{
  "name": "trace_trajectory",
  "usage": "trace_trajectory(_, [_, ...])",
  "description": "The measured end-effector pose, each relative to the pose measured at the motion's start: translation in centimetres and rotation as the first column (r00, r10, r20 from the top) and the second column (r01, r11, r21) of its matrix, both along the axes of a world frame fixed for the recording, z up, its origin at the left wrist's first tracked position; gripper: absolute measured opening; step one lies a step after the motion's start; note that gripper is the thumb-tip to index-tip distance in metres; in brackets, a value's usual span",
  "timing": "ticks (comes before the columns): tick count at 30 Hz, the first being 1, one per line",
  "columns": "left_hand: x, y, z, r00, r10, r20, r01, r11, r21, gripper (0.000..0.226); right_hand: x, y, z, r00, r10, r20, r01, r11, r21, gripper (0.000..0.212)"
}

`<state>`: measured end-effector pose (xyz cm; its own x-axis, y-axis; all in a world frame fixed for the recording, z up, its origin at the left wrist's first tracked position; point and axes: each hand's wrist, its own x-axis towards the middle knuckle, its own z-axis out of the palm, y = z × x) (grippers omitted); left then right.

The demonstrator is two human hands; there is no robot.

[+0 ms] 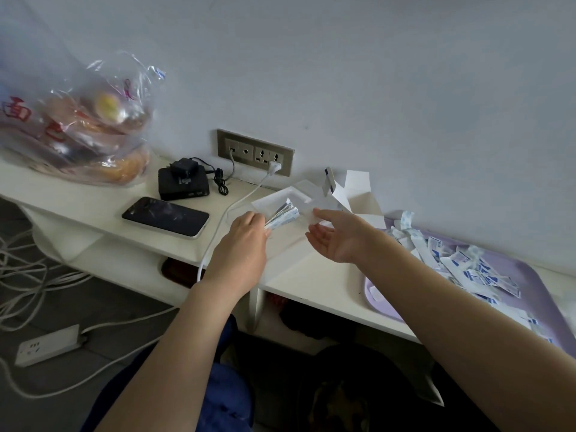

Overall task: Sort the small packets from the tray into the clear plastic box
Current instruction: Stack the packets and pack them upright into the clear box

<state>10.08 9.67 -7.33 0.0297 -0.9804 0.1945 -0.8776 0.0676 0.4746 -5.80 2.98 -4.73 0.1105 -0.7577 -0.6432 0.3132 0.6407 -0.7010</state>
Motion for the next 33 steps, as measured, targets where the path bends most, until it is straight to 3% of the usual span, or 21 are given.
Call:
trace_trajectory(5, [-0.1,0.6,0.6,0.987,0.151,0.051,-0.149,0.988,-0.05,0.026,0.4,-0.1,0.8,0.998,0.03,-0.052,-0.032,0.998,-0.053,0.02])
trace_trajectory(9, [-0.5,1.2,1.0,0.986,0.154,0.067,-0.155,0.988,0.013,0.026,0.8,-0.2,1.9,0.97,0.11,-0.217,-0.13,0.988,-0.078,0.018])
trace_trajectory(13, [-0.3,1.7,1.4,0.975,0.136,-0.178,-0.132,0.991,0.036,0.019,1.1,-0.8,2.8,0.925,0.139,-0.355,-0.186,0.977,-0.104,0.02])
trace_trajectory(18, [0.0,1.9,1.4,0.951,0.063,-0.304,-0.031,0.994,0.108,0.02,1.8,-1.4,3.5,0.967,0.042,-0.252,-0.089,0.98,-0.178,0.02])
trace_trajectory(24, [-0.2,2.1,2.0,0.943,-0.067,-0.326,0.066,0.998,-0.017,0.024,2.2,-1.9,3.4,0.983,-0.16,-0.084,0.126,0.939,-0.319,0.017])
trace_trajectory(26, [-0.2,1.8,1.9,0.947,-0.095,-0.306,0.082,0.995,-0.058,0.027,2.2,-1.8,2.7,0.977,-0.171,-0.125,0.12,0.934,-0.337,0.015])
trace_trajectory(27, [-0.2,1.6,1.8,0.953,-0.11,-0.283,0.095,0.993,-0.069,0.029,2.1,-1.6,2.1,0.959,-0.136,-0.247,0.04,0.932,-0.359,0.016])
trace_trajectory(28, [-0.2,1.2,1.7,0.96,-0.124,-0.253,0.107,0.991,-0.08,0.031,1.7,-1.6,1.3,0.891,-0.074,-0.449,-0.114,0.919,-0.379,0.018])
trace_trajectory(30, [-0.2,0.5,1.6,0.968,-0.13,-0.214,0.107,0.987,-0.117,0.03,0.9,-1.3,-0.4,0.554,0.05,-0.831,-0.53,0.791,-0.306,0.026])
trace_trajectory(32, [0.1,-0.4,1.4,0.976,-0.109,-0.189,0.082,0.986,-0.146,0.027,0.2,-0.8,-1.8,0.223,0.105,-0.969,-0.781,0.614,-0.113,0.033])
trace_trajectory(33, [0.2,-1.0,1.3,0.981,-0.092,-0.17,0.065,0.985,-0.159,0.026,0.0,-0.4,-2.1,0.118,0.105,-0.987,-0.826,0.563,-0.039,0.031])
